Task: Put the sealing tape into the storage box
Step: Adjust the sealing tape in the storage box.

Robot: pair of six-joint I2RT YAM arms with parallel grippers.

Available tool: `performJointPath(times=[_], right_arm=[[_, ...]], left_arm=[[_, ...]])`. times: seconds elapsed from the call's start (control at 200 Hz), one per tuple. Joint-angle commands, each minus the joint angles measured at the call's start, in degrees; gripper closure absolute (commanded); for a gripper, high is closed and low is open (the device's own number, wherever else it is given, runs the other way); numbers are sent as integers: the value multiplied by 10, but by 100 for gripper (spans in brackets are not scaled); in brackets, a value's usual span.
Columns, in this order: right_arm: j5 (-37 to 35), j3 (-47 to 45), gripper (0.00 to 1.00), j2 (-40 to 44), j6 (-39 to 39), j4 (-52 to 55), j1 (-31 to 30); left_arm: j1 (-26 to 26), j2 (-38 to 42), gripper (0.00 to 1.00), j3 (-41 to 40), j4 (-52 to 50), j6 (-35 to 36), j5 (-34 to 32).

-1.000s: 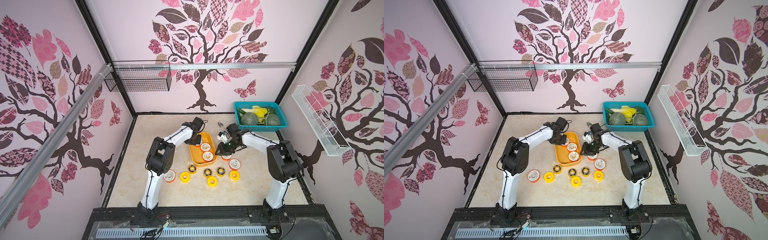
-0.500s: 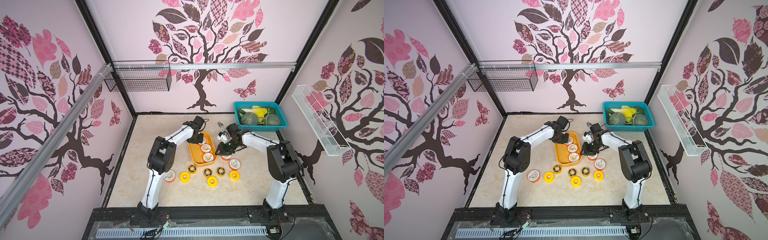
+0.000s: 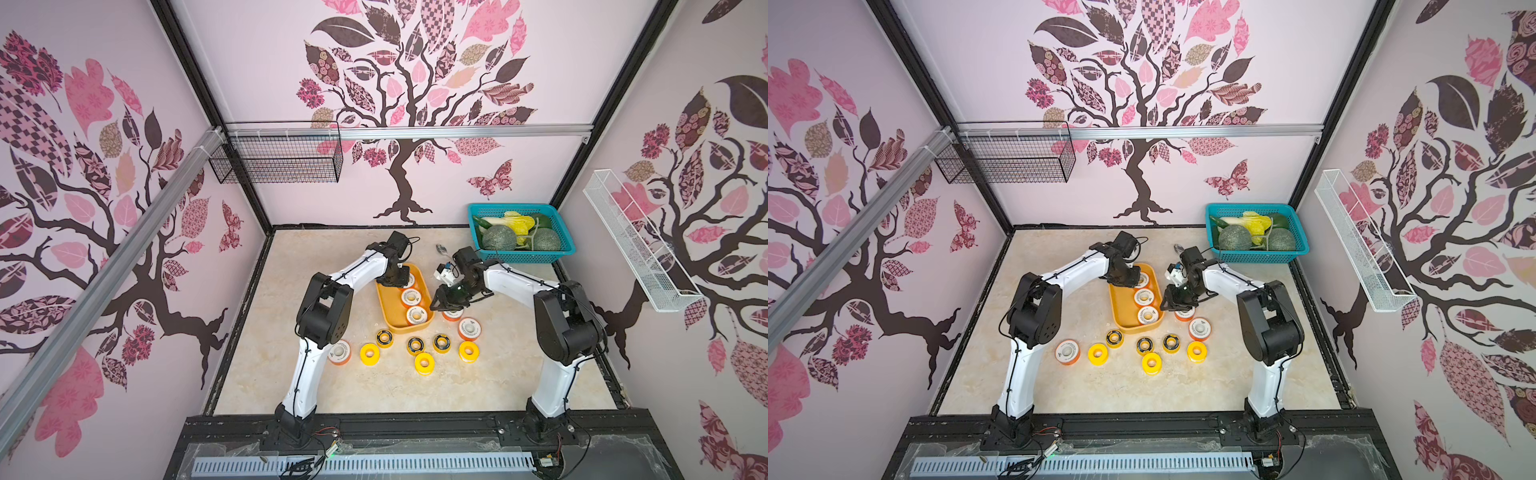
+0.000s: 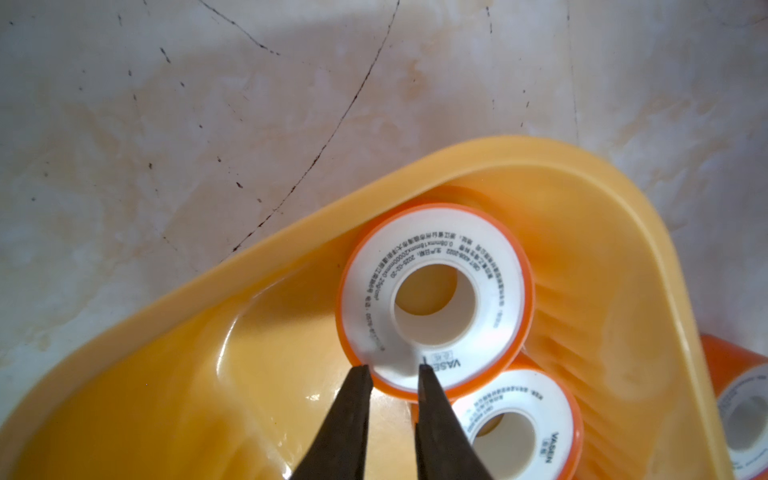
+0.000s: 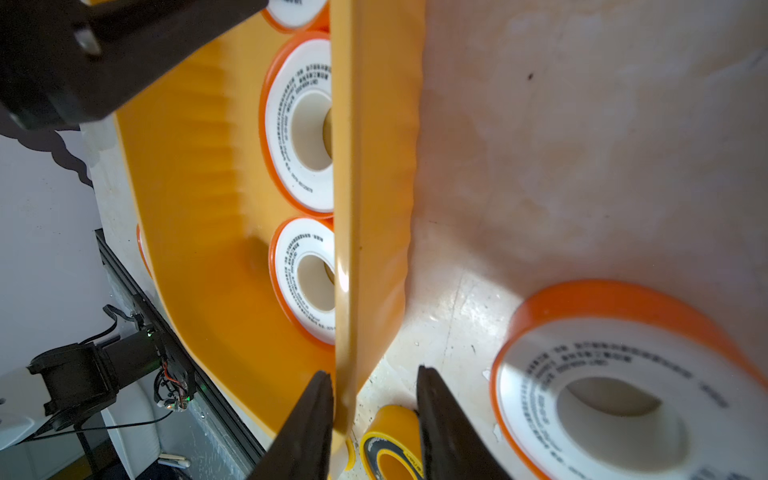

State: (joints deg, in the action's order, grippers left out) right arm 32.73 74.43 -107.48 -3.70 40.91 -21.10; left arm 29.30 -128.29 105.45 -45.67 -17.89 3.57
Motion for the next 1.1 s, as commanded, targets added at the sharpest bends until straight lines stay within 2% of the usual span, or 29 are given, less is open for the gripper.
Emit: performJointPath(times=[0.0, 0.165, 0.4, 0.625, 0.89, 1.095], right_arm=[[-22, 16, 60, 25, 5, 5, -1], [-40, 22, 55, 47, -2, 1, 2], [-59, 21, 48, 87, -12, -2, 19], [-93, -18, 45, 146, -14, -19, 48], [-123, -54, 42, 191, 2, -8, 58], [-111, -83, 41, 224, -16, -9, 57]], left_arm=[[2, 16, 67, 7, -8, 4, 4], [2, 59, 54, 8, -6, 4, 11], [2, 132, 47, -18, -4, 8, 26], [0, 269, 45, -130, 42, 8, -7], [-13, 461, 34, -284, 109, 18, -67], [-41, 530, 32, -338, 90, 11, -86]])
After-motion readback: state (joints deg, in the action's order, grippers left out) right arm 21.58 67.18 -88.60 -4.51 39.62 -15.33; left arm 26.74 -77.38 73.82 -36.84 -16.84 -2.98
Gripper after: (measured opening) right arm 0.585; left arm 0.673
